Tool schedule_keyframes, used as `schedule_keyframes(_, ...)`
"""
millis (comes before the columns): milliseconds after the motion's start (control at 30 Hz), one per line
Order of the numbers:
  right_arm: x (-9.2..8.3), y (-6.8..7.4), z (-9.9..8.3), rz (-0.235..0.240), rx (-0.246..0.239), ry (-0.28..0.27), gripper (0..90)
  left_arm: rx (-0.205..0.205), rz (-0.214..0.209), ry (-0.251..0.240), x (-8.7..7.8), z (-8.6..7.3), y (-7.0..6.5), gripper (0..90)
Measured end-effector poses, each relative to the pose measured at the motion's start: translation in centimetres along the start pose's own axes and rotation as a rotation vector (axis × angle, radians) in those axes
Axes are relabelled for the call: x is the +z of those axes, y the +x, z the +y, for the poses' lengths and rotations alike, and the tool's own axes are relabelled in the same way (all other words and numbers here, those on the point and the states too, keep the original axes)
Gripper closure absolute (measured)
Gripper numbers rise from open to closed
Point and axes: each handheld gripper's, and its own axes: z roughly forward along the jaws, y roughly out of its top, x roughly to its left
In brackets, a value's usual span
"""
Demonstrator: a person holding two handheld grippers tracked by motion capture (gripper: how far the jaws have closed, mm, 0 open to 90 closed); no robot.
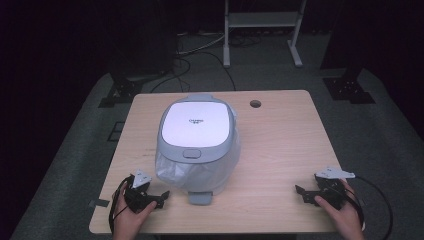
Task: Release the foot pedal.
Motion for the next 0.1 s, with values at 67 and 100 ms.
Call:
schedule_keyframes(67, 0.00, 0.00, 0.00, 0.000, 0.000, 0.000, 12.2, 0.002, -0.008, -0.001, 0.01, 0.00, -0.05, 2.4)
schedule_keyframes(100, 0.00, 0.00, 0.00, 0.000, 0.000, 0.000, 12.1, 0.008, -0.013, 0.000, 0.01, 0.00, -0.06, 2.4)
